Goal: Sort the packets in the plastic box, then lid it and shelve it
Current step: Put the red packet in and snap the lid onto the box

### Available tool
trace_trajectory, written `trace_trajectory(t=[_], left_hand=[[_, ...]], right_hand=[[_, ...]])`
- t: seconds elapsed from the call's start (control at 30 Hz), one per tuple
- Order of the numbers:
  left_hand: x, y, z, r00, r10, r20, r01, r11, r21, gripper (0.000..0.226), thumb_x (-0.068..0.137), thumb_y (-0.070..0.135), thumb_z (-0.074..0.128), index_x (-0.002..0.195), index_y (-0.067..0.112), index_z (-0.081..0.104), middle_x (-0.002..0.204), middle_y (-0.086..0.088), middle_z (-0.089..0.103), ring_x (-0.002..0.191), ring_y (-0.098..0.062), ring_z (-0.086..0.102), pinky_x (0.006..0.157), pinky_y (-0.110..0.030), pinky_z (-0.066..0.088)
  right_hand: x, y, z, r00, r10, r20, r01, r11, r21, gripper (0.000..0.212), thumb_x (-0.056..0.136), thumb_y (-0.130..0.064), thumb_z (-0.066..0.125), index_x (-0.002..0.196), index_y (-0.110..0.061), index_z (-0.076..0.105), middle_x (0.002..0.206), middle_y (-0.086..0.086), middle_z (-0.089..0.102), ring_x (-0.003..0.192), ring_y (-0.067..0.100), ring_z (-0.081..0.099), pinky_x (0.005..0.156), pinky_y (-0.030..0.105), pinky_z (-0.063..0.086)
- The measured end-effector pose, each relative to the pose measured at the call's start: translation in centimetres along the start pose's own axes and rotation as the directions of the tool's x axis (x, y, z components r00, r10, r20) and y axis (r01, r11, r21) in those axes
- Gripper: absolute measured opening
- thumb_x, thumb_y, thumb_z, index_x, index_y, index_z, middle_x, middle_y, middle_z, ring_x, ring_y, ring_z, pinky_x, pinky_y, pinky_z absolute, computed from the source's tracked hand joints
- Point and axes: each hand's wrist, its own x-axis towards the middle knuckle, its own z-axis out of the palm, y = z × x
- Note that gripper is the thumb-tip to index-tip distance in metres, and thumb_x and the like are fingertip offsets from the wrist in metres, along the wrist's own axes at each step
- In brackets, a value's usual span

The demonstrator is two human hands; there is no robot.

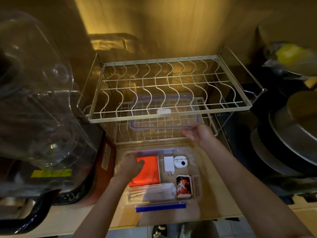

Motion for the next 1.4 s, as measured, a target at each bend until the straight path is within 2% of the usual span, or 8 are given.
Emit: trace_trajectory(t=[0.33,0.53,0.67,0.77,0.97,1.13,1.27,1.4], left_hand=[[-1.0,0.2,0.4,0.994,0.106,0.017,-0.106,0.994,-0.015,0.035,0.088,0.022,0.051,0.122,0.017,0.054,0.127,-0.014,0.055,0.120,-0.026,0.051,0.096,-0.030,0.042],[-0.6,-4.4,2.3,0.977,0.190,0.099,-0.126,0.885,-0.449,0.033,0.074,0.007,0.071,0.104,0.004,0.057,0.098,-0.009,0.061,0.089,-0.019,0.061,0.081,-0.027,0.053],[-0.6,-7.0,4.1,0.951,0.299,0.082,-0.136,0.641,-0.755,0.011,0.083,0.020,0.063,0.092,0.014,0.059,0.092,-0.005,0.066,0.084,-0.016,0.066,0.090,-0.045,0.054],[-3.1,-5.8,3.0,0.881,0.467,0.077,-0.165,0.454,-0.876,0.061,0.044,0.056,0.083,0.086,0.013,0.068,0.081,-0.006,0.071,0.077,-0.022,0.068,0.073,-0.044,0.055],[-5.7,-4.5,0.9,0.777,0.429,0.460,0.496,0.031,-0.868,0.067,0.078,0.062,0.042,0.114,0.007,0.059,0.104,-0.021,0.071,0.089,-0.030,0.071,0.076,-0.040,0.059],[-6.3,-5.4,-0.8,0.678,0.678,0.285,0.520,-0.168,-0.837,0.060,0.095,0.047,0.021,0.131,0.007,0.046,0.135,-0.016,0.054,0.126,-0.025,0.051,0.107,-0.041,0.037],[-6.9,-5.3,-1.2,0.833,0.473,0.287,0.422,-0.207,-0.883,0.044,0.060,0.027,0.080,0.095,0.003,0.072,0.087,-0.011,0.077,0.082,-0.019,0.073,0.068,-0.030,0.061],[-6.4,-5.1,-0.4,0.965,0.210,0.158,0.189,-0.140,-0.972,0.047,0.081,0.029,0.061,0.121,0.007,0.055,0.090,-0.012,0.074,0.074,-0.016,0.074,0.060,-0.028,0.061]], right_hand=[[-5.6,3.7,-4.1,0.999,0.039,0.013,-0.040,0.996,0.075,0.022,0.086,0.008,0.032,0.086,0.001,0.052,0.078,0.019,0.063,0.057,0.022,0.067,0.047,0.025,0.058],[-8.8,7.0,-8.5,0.995,0.083,0.061,-0.079,0.995,-0.064,0.025,0.083,0.007,0.034,0.086,-0.002,0.057,0.070,0.013,0.067,0.046,0.014,0.066,0.048,0.023,0.056],[-10.6,9.2,-10.0,0.991,0.081,0.104,-0.076,0.996,-0.045,0.022,0.085,0.007,0.039,0.089,-0.003,0.058,0.057,0.008,0.071,0.049,0.015,0.067,0.054,0.026,0.057],[-11.4,9.7,-10.0,0.991,0.012,0.131,-0.018,0.999,0.047,0.021,0.087,0.006,0.039,0.090,-0.003,0.058,0.060,0.010,0.072,0.050,0.016,0.069,0.050,0.024,0.057],[-11.9,6.6,-8.2,0.952,-0.166,0.258,0.150,0.985,0.080,0.030,0.082,0.001,0.052,0.111,-0.005,0.057,0.084,0.015,0.074,0.074,0.022,0.073,0.065,0.031,0.062],[-12.6,3.6,-6.4,0.934,-0.256,0.248,0.314,0.920,-0.235,0.028,0.084,-0.007,0.063,0.112,-0.008,0.063,0.099,0.009,0.070,0.087,0.027,0.070,0.063,0.026,0.059],[-11.6,3.6,-6.5,0.962,-0.200,0.187,0.208,0.978,-0.023,0.018,0.090,-0.019,0.058,0.101,-0.017,0.073,0.102,0.010,0.073,0.090,0.023,0.072,0.080,0.038,0.059],[-10.8,5.3,-7.0,0.959,-0.156,0.239,0.101,0.969,0.225,0.031,0.093,-0.032,0.046,0.109,-0.014,0.067,0.105,0.011,0.072,0.092,0.022,0.071,0.083,0.038,0.058]])
